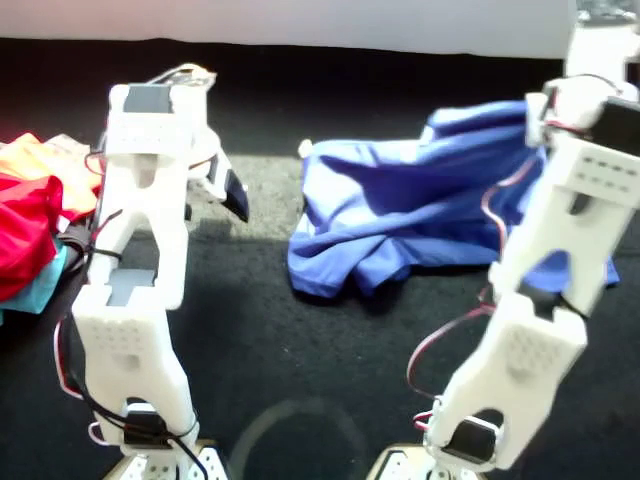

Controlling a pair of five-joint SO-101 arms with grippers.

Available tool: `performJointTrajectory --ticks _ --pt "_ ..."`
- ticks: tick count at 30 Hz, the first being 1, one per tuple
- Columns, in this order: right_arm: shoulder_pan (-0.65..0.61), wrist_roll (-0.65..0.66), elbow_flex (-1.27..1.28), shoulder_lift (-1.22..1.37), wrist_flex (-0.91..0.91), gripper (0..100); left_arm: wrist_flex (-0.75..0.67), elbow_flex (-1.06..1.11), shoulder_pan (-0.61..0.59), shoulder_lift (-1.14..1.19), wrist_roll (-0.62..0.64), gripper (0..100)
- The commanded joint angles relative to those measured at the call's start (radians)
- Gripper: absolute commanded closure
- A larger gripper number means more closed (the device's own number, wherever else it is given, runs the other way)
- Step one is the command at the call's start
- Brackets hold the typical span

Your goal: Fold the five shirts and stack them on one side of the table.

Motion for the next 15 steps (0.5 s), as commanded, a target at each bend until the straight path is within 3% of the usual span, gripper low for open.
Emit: performJointTrajectory --ticks 1,10,15 --pt "0.085 0.069 0.364 -0.298 0.008 99.3 0.002 -0.008 0.067 -0.016 0.005 69" --pt "0.229 0.236 1.307 -0.832 -0.035 99.3 -0.132 -0.008 0.2 -0.016 0.017 69" --pt "0.366 0.33 1.709 -1.082 -0.239 99.3 -0.238 -0.008 0.243 -0.015 0.161 69"
